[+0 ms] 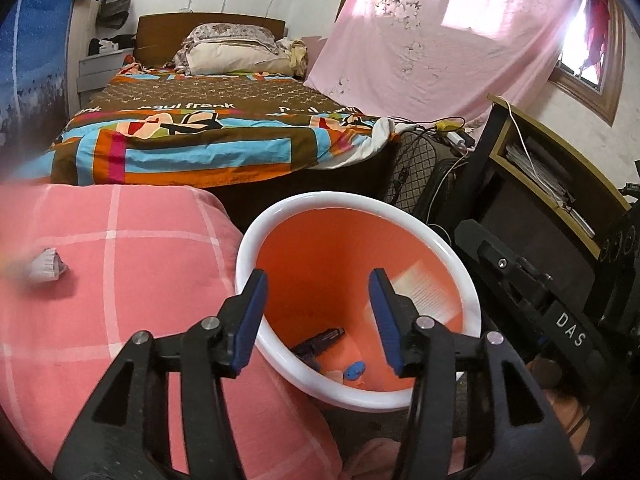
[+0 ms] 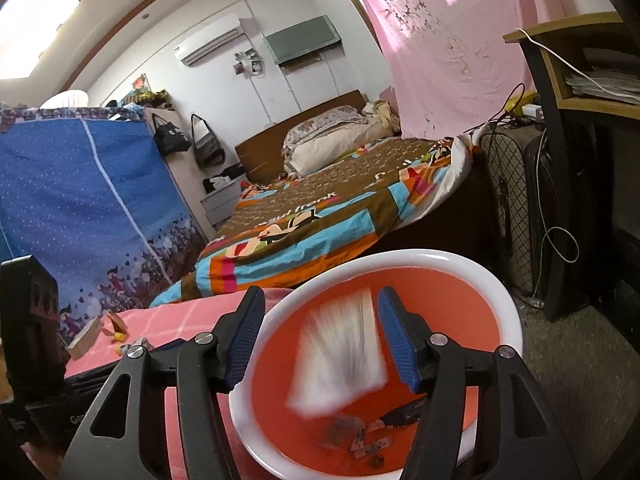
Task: Collect trash
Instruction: 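Open both tools to drop the wrapper and receipt into the bucket, then move both tools back over the bedspread toward the remaining trash, then grasp the grey cloth with the right tool while the left tool grasps a yellow foam cylinder, then lift the cloth and foam cylinder and carry them over the orange bucket, then open both tools to drop the foam cylinder and cloth into the bucket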
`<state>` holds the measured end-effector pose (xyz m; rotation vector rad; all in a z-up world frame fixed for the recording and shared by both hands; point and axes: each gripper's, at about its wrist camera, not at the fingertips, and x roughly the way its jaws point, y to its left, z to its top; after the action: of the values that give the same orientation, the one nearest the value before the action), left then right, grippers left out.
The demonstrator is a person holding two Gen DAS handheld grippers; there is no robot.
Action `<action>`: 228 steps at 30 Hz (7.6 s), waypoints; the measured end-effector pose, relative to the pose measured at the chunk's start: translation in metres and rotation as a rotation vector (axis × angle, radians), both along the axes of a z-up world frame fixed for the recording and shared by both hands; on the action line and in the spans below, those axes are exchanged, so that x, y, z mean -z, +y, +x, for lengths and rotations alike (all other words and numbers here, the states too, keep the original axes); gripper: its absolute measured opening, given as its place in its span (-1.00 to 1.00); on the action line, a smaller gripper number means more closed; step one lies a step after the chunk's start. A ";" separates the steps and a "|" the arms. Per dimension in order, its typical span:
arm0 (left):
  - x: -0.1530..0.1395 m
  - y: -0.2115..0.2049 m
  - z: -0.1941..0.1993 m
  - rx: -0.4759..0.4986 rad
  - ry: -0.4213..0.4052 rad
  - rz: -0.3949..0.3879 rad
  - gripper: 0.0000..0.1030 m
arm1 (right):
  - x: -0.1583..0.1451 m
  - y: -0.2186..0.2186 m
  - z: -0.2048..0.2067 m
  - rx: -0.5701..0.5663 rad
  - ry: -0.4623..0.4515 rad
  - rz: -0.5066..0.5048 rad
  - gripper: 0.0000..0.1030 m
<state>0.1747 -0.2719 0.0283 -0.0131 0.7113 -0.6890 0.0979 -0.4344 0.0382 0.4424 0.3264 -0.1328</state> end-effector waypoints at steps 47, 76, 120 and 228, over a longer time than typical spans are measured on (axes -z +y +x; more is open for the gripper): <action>-0.046 0.251 -0.011 -0.609 -0.460 -0.140 1.00 | -0.054 0.169 0.042 -0.216 -0.384 -0.243 1.00; -0.002 0.283 0.057 -0.618 -0.244 0.083 1.00 | 0.018 0.258 0.164 -0.517 0.248 -0.381 0.85; 0.028 0.219 0.110 -0.286 0.102 0.125 -0.32 | 0.030 0.236 0.167 -0.640 0.318 -0.275 -0.63; 0.006 -0.022 -0.008 0.113 -0.087 0.134 -0.29 | -0.002 0.008 0.010 -0.019 0.047 -0.090 -0.39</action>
<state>0.1664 -0.2935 0.0224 0.1801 0.6766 -0.7444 0.1083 -0.4267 0.0401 0.3474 0.3695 -0.1386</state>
